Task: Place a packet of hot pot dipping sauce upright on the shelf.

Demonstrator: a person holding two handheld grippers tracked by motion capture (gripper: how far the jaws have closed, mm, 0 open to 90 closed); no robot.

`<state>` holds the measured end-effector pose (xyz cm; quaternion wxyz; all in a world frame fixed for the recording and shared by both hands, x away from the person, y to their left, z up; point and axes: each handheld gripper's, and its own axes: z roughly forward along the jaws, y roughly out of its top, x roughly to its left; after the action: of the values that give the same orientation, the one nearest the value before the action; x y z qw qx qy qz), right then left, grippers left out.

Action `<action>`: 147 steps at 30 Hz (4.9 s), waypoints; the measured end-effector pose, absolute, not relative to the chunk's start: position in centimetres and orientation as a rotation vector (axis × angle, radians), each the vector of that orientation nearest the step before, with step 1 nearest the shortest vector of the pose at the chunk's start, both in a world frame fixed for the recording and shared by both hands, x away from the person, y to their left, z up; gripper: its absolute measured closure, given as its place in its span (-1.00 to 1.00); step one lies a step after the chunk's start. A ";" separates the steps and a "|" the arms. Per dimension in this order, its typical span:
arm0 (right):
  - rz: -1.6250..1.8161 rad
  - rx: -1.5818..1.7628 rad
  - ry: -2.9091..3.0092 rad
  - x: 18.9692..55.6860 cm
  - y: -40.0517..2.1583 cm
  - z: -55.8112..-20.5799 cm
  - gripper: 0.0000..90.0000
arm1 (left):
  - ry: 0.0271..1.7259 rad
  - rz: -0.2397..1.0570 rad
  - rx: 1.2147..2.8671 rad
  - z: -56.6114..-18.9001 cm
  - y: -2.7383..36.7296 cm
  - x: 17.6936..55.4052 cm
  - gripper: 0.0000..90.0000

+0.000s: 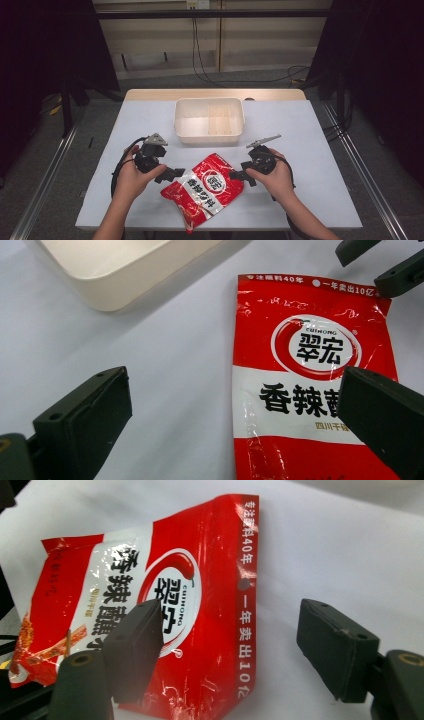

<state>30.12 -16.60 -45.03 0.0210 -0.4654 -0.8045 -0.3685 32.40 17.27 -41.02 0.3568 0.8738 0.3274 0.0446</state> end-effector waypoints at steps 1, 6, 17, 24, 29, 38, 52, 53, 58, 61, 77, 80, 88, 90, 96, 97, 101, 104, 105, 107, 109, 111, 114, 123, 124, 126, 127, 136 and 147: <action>-1.132 -1.454 -2.487 30.2 -16.5 -45.1 -0.37 | 0.840 0.121 2.262 -41.0 17.4 32.4 -0.97; -1.126 -1.453 -2.458 31.0 -16.4 -46.0 -0.34 | 0.834 0.113 2.264 -41.1 17.5 32.5 -0.97; -1.106 -1.425 -2.415 32.2 -15.5 -46.7 -0.19 | 0.827 0.118 2.269 -41.0 17.5 32.5 -0.96; -1.097 -1.401 -2.392 32.4 -15.1 -47.0 -0.13 | 0.838 0.128 2.265 -41.0 17.8 32.5 -0.95; -1.089 -1.387 -2.385 32.5 -14.7 -47.2 -0.13 | 0.834 0.122 2.255 -40.9 17.7 32.4 -0.95; -1.088 -1.386 -2.364 32.6 -14.5 -47.2 -0.13 | 0.838 0.131 2.260 -40.8 17.9 32.3 -0.95; -1.105 -1.367 -2.344 32.6 -14.4 -47.4 -0.07 | 0.834 0.130 2.270 -40.8 17.7 32.3 -0.95; -1.100 -1.364 -2.336 32.6 -14.3 -47.4 -0.05 | 0.829 0.137 2.269 -40.8 17.7 32.3 -0.95; -1.089 -1.345 -2.336 32.5 -14.1 -47.4 0.00 | 0.835 0.140 2.269 -40.8 17.6 32.3 -0.95; -1.083 -1.341 -2.324 32.4 -13.9 -47.2 0.08 | 0.833 0.136 2.282 -40.8 17.6 32.2 -0.95; -0.971 -1.341 -2.324 32.6 -13.5 -46.2 0.94 | 0.850 0.148 2.282 -40.9 17.7 32.3 -0.94; -0.956 -1.340 -2.293 32.5 -13.5 -46.0 1.00 | 0.847 0.151 2.281 -41.0 17.6 32.3 -0.94; -0.945 -1.316 -2.308 32.4 -13.1 -44.6 1.00 | 0.853 0.148 2.280 -41.0 17.6 32.3 -0.93; -0.944 -1.320 -2.288 32.5 -13.1 -44.3 1.00 | 0.850 0.139 2.279 -41.0 17.7 32.4 -0.93; -0.961 -1.311 -2.271 32.8 -13.0 -43.2 1.00 | 0.855 0.137 2.272 -41.1 17.9 32.5 -0.93; -0.954 -1.307 -2.275 32.8 -13.0 -42.9 1.00 | 0.856 0.138 2.273 -41.1 17.9 32.5 -0.93; -0.958 -1.284 -2.296 33.0 -12.5 -41.7 1.00 | 0.860 0.140 2.273 -41.1 17.9 32.5 -0.92; -0.956 -1.276 -2.311 33.1 -12.4 -41.0 1.00 | 0.864 0.139 2.278 -41.0 18.0 32.4 -0.92; -0.963 -1.265 -2.318 33.2 -12.3 -40.7 1.00 | 0.864 0.139 2.278 -41.0 18.0 32.5 -0.92; -0.965 -1.244 -2.342 33.3 -12.0 -39.7 1.00 | 0.868 0.133 2.267 -41.1 18.1 32.5 -0.92; -0.970 -1.236 -2.344 33.5 -11.9 -39.0 1.00 | 0.864 0.137 2.278 -41.0 18.1 32.5 -0.92; -0.965 -1.219 -2.361 33.5 -11.7 -38.3 1.00 | 0.870 0.144 2.277 -41.1 18.2 32.5 -0.92; -0.963 -1.201 -2.383 33.6 -11.5 -37.3 1.00 | 0.870 0.122 2.272 -41.0 18.3 32.6 -0.92; -0.962 -1.164 -2.442 33.9 -10.5 -34.7 1.00 | 0.875 0.124 2.257 -40.9 18.5 32.5 -0.92; -0.967 -1.151 -2.447 34.0 -10.5 -34.4 1.00 | 0.873 0.118 2.259 -40.9 18.5 32.6 -0.92; -0.967 -1.144 -2.453 34.1 -10.2 -33.7 1.00 | 0.877 0.115 2.255 -41.0 18.5 32.6 -0.92; -0.960 -1.143 -2.467 34.1 -10.1 -33.4 1.00 | 0.876 0.114 2.255 -41.0 18.5 32.6 -0.92; -0.963 -1.118 -2.537 34.6 -9.7 -30.8 1.00 | 0.880 0.117 2.246 -40.8 18.7 32.6 -0.92; -0.950 -1.095 -2.644 35.2 -9.3 -28.2 1.00 | 0.877 0.113 2.243 -40.9 18.6 32.5 -0.92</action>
<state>35.22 -9.33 -28.17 0.0630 -0.3624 -0.8751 -0.3145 32.55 18.60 -40.87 0.3572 0.8689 0.3398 0.0438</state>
